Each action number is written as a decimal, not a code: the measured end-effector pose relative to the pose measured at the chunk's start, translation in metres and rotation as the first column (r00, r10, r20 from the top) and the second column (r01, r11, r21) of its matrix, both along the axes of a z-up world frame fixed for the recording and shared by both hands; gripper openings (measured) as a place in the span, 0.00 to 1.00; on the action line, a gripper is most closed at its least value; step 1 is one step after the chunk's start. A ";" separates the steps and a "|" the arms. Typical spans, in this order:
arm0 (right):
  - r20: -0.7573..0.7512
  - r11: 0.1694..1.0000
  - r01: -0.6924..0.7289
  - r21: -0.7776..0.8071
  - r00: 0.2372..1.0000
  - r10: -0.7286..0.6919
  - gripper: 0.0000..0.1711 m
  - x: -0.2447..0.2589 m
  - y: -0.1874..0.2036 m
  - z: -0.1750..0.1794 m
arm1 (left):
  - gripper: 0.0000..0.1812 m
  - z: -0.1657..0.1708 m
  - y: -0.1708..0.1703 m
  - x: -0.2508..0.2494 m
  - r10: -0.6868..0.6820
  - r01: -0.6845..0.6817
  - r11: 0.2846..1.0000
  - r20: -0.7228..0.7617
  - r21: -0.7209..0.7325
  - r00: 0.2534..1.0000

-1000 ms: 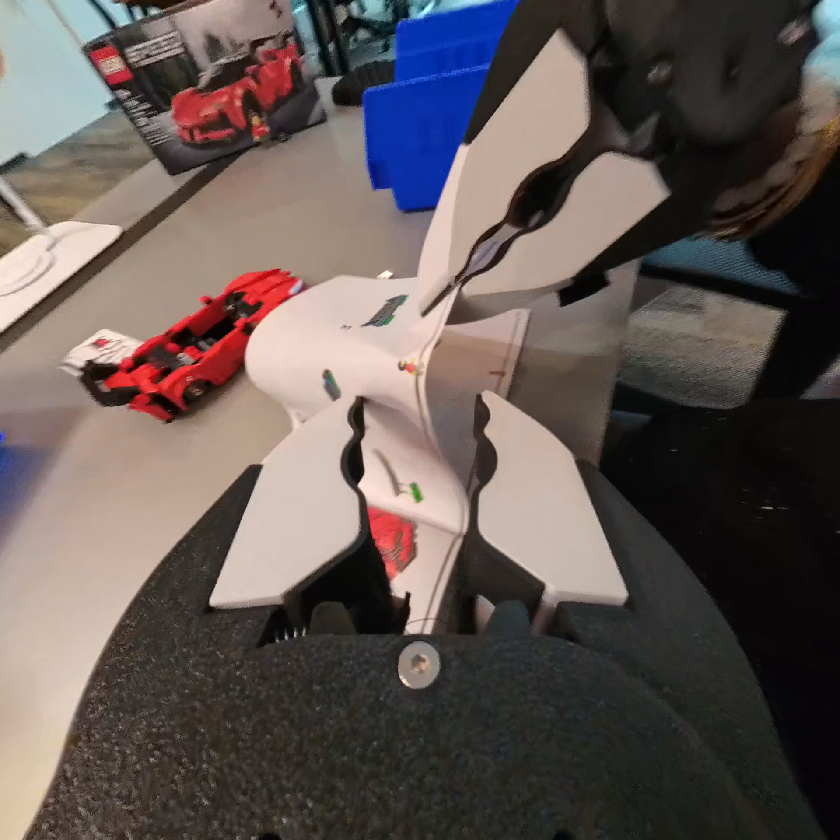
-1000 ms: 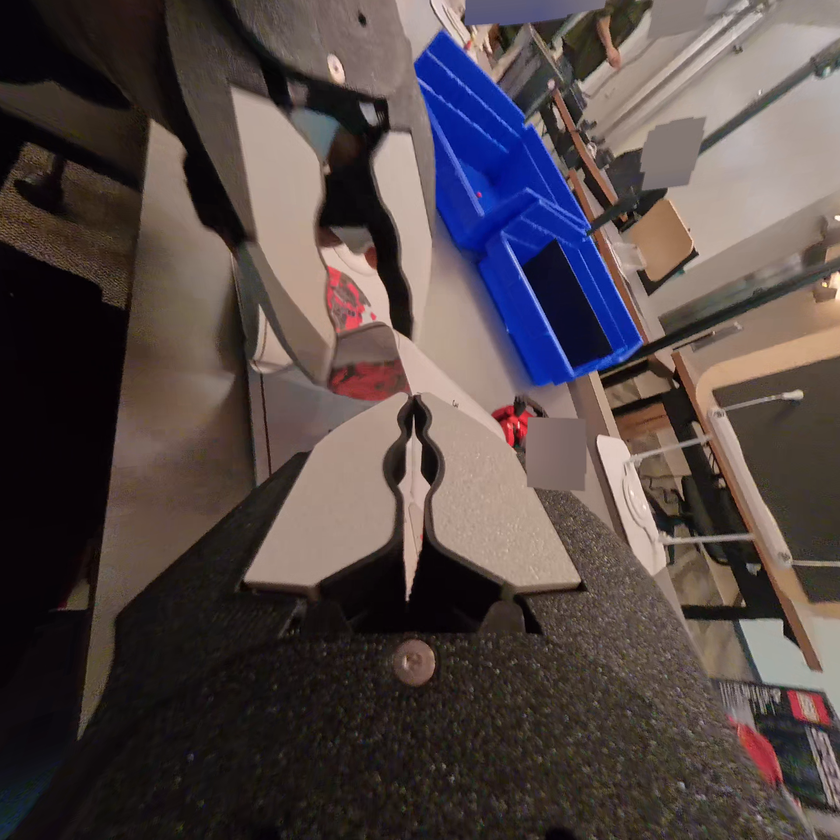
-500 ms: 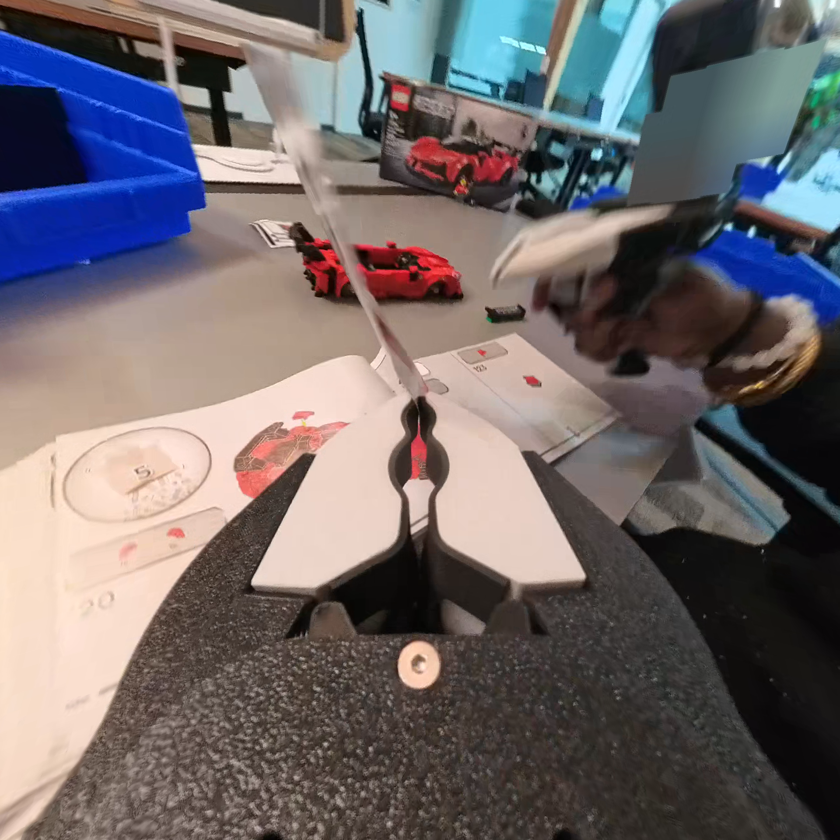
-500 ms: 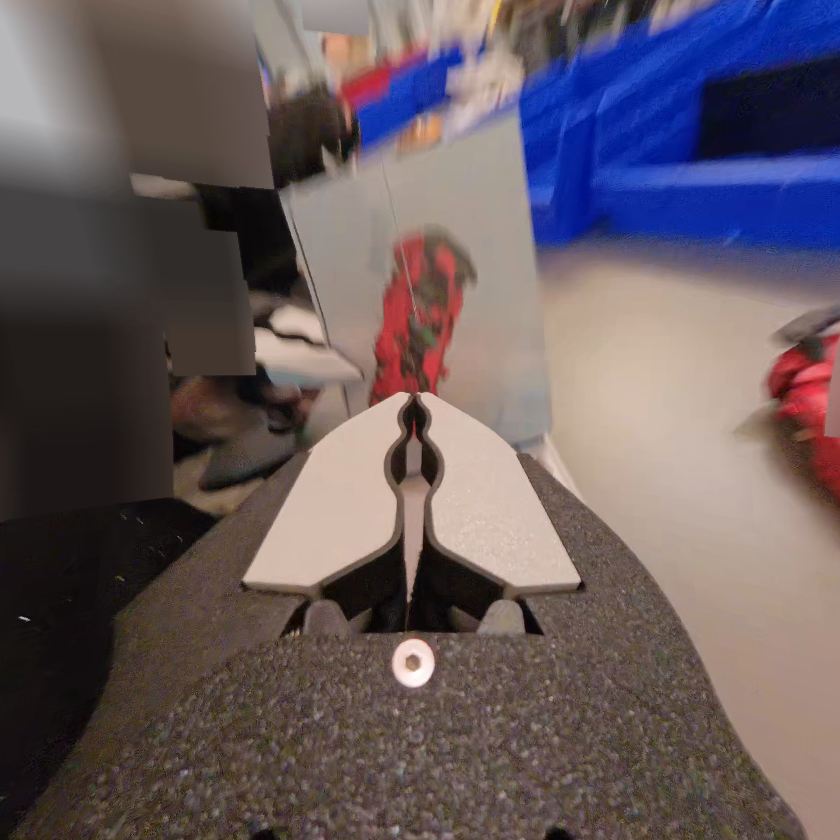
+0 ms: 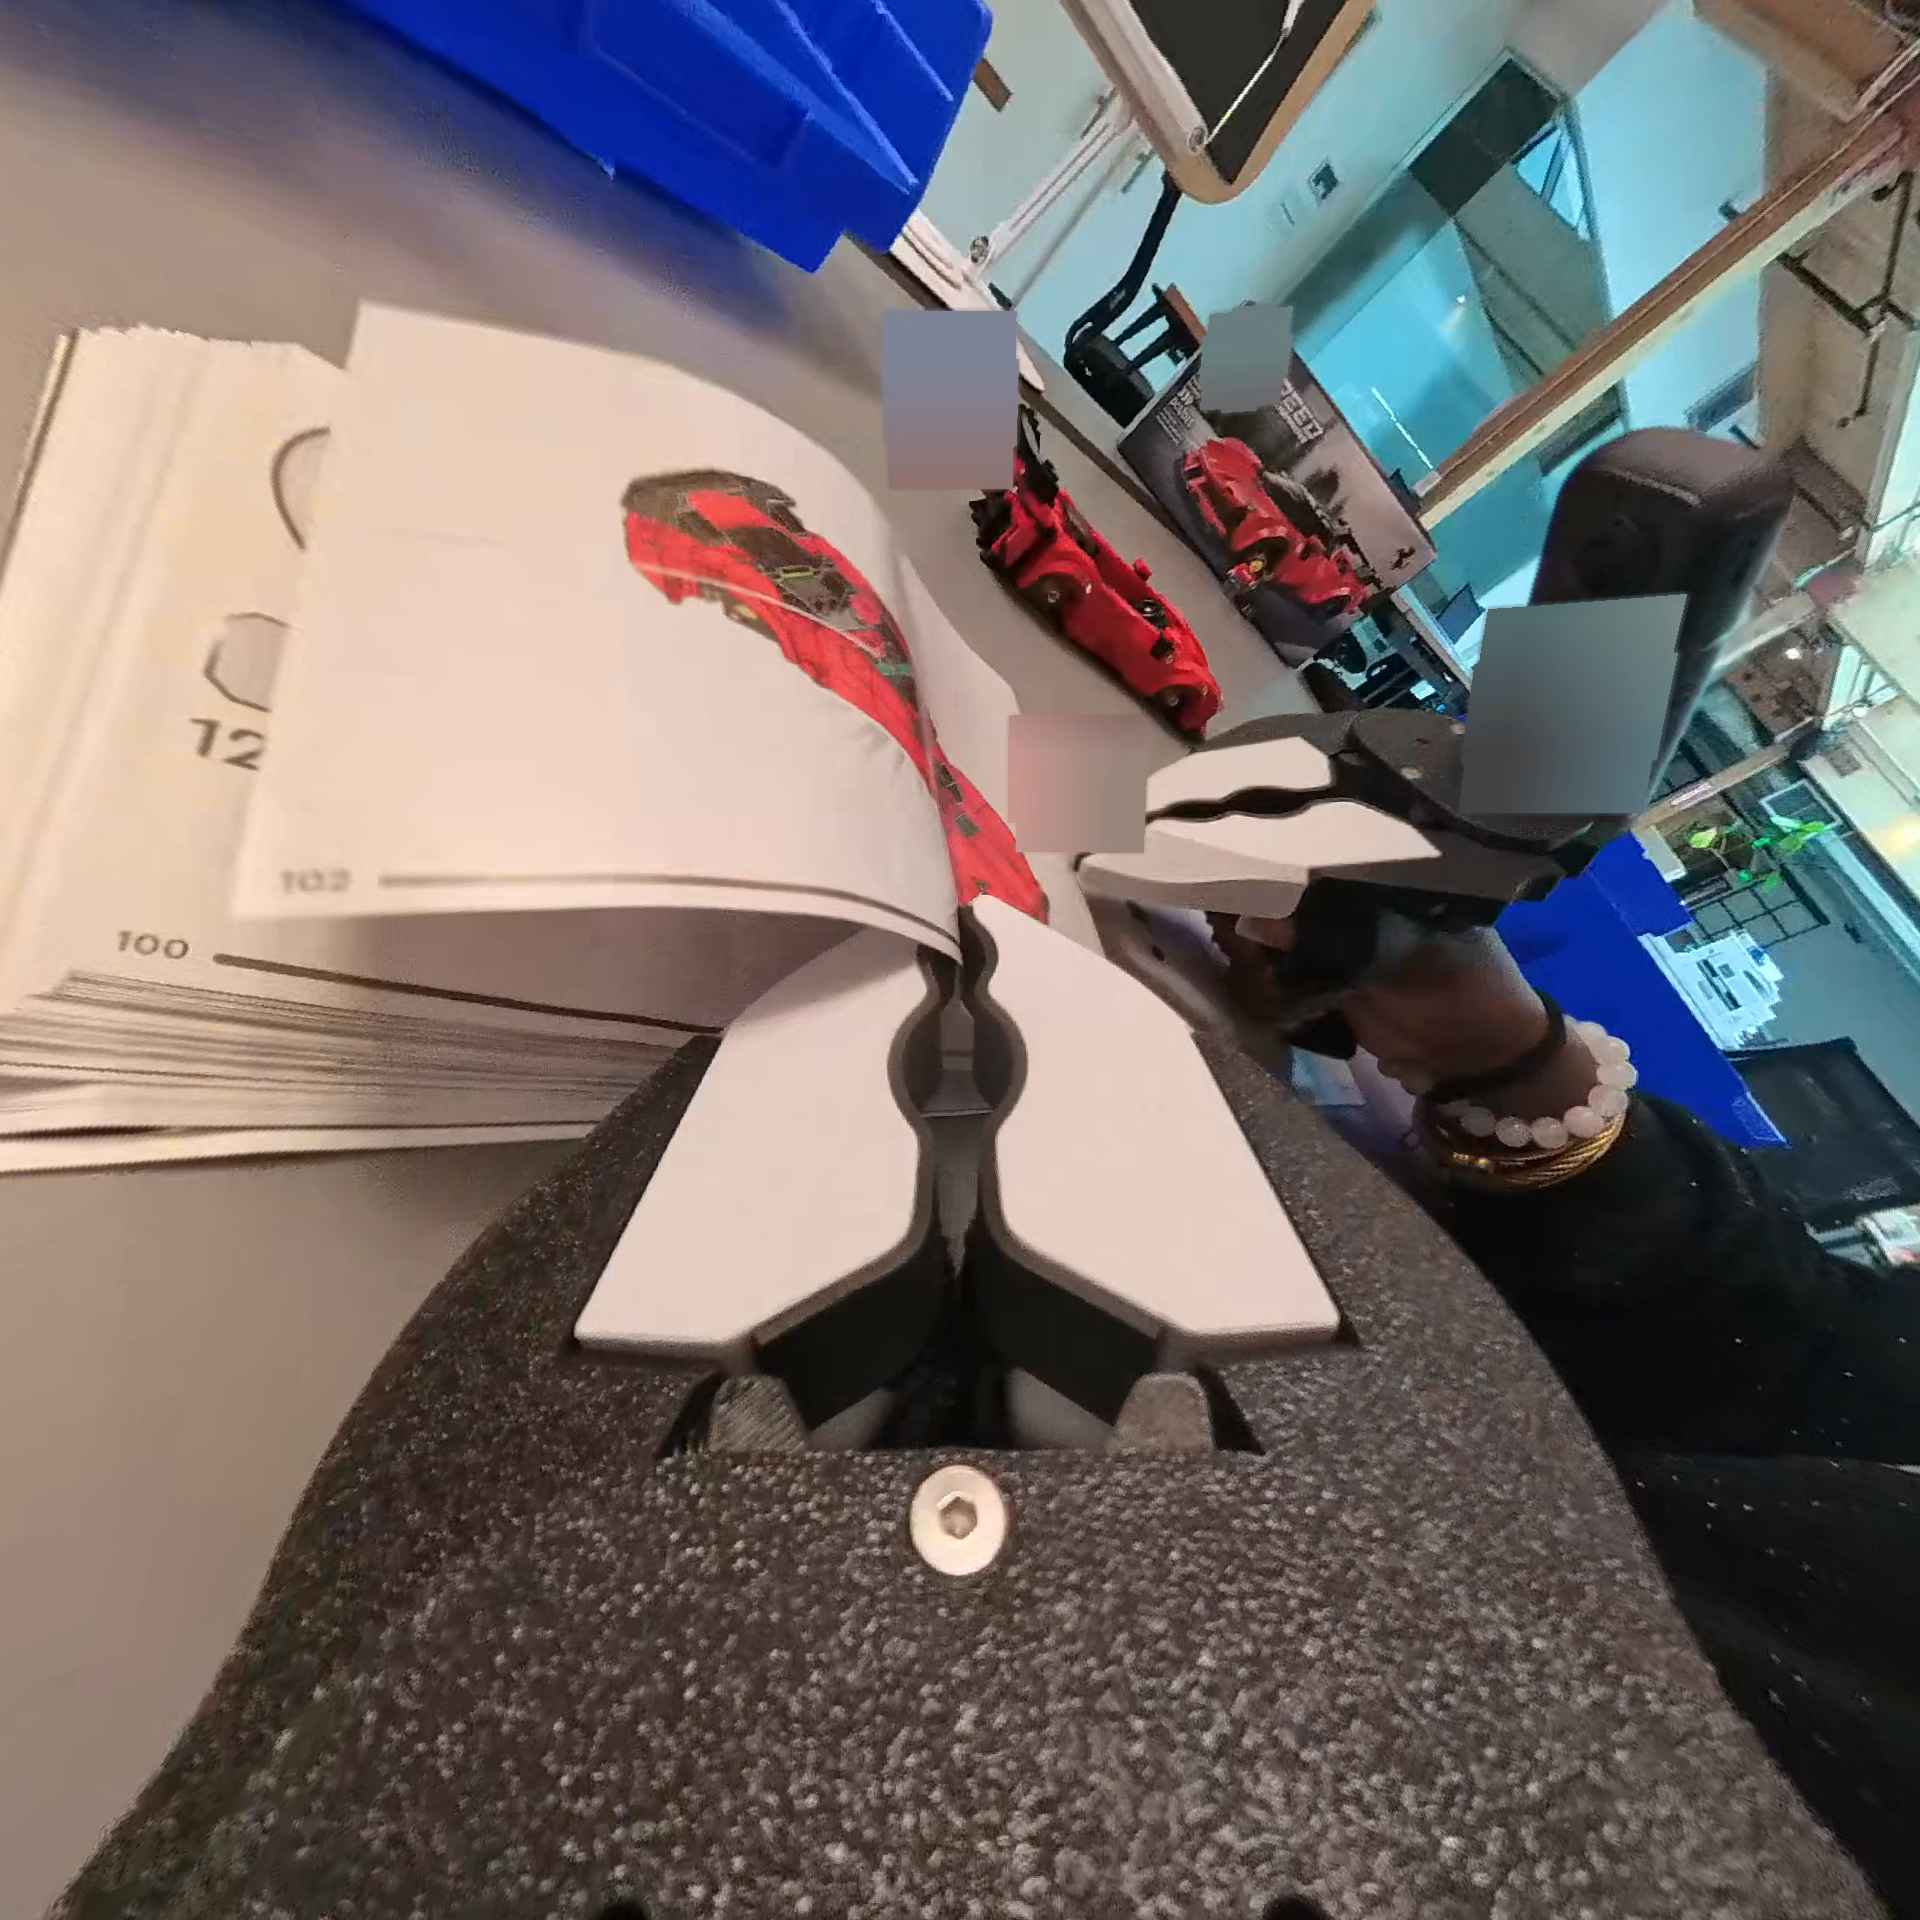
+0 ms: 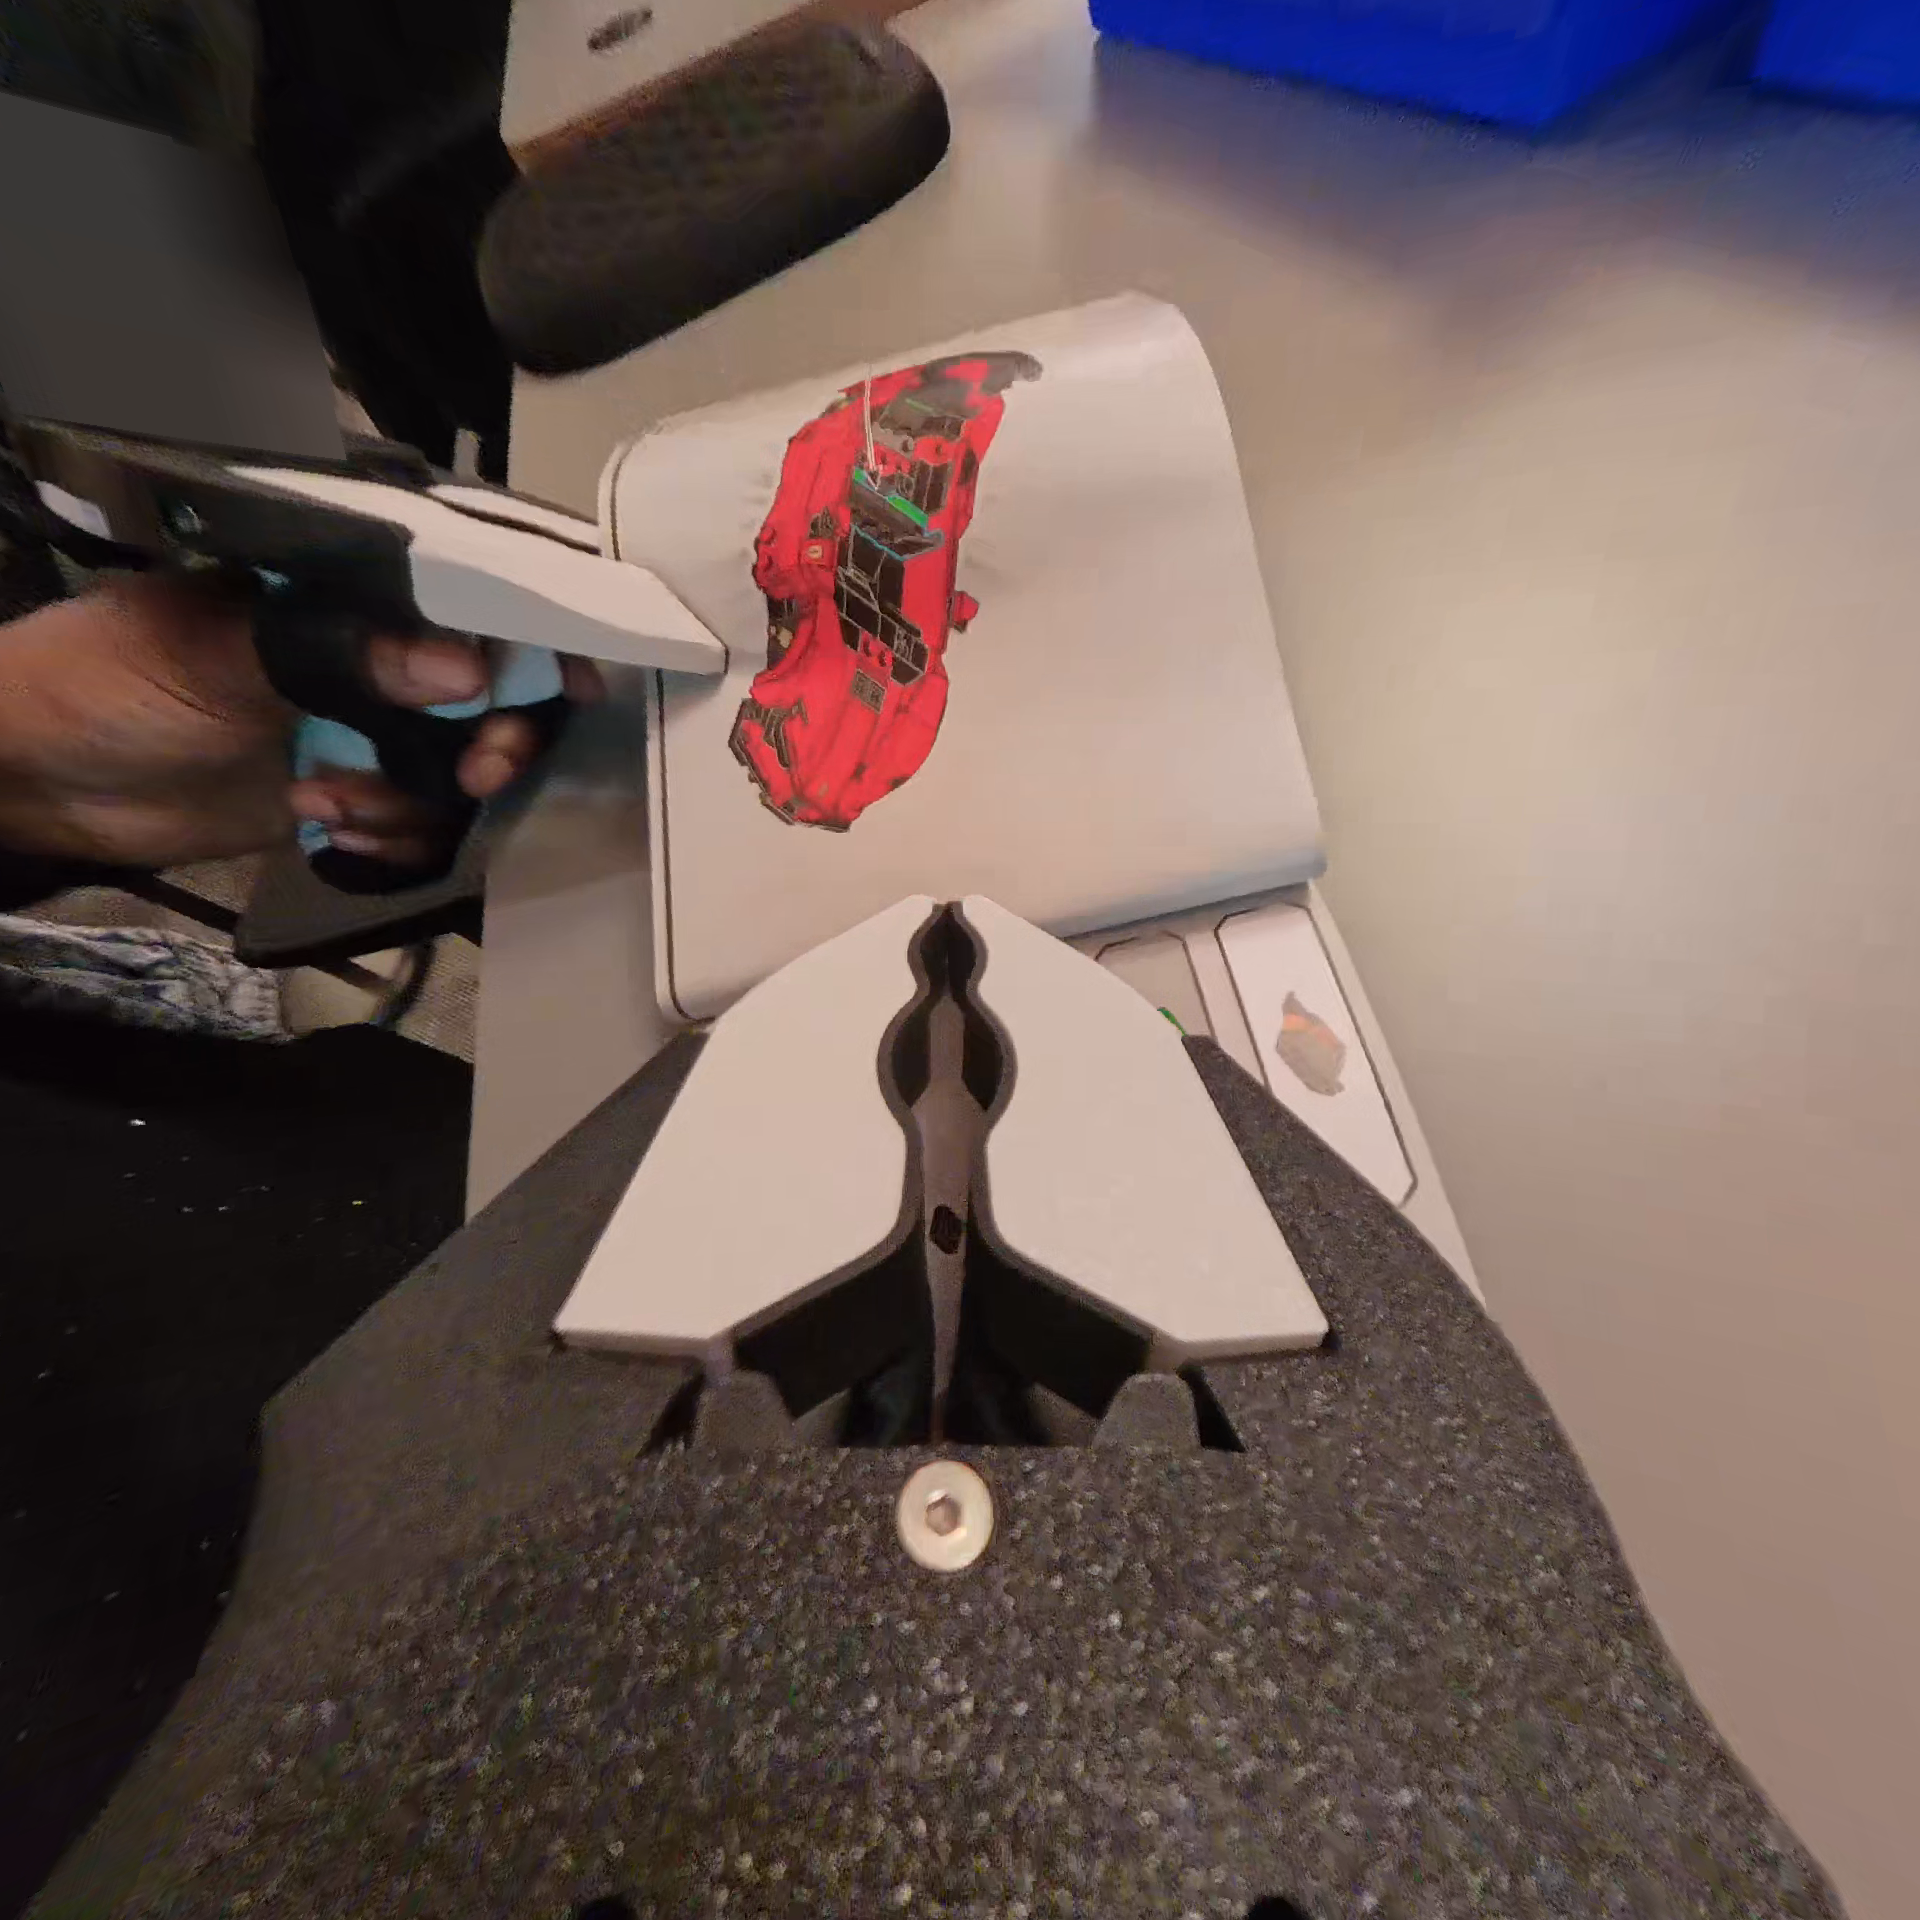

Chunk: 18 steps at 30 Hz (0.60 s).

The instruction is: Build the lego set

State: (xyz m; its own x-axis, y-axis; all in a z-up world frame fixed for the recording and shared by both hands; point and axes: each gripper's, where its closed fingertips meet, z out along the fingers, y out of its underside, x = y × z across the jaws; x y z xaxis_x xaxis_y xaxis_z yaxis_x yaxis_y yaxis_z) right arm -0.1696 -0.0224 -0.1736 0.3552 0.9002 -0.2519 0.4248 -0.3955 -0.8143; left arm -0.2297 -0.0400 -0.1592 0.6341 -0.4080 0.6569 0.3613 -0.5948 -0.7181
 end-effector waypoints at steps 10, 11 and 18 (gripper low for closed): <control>0.086 0.994 -0.008 0.113 0.996 -0.002 0.01 -0.002 -0.001 -0.005 | 0.04 0.007 -0.001 -0.059 0.156 -0.156 0.988 -0.014 0.013 0.988; 0.095 0.993 -0.010 0.114 0.995 -0.001 0.00 -0.002 -0.001 -0.006 | 0.05 0.015 0.005 -0.079 0.212 -0.206 0.976 -0.080 0.077 0.974; 0.120 0.993 -0.019 0.115 0.993 0.005 0.00 -0.003 -0.002 -0.010 | 0.02 0.041 0.019 -0.031 0.013 0.361 0.882 -0.784 0.301 0.621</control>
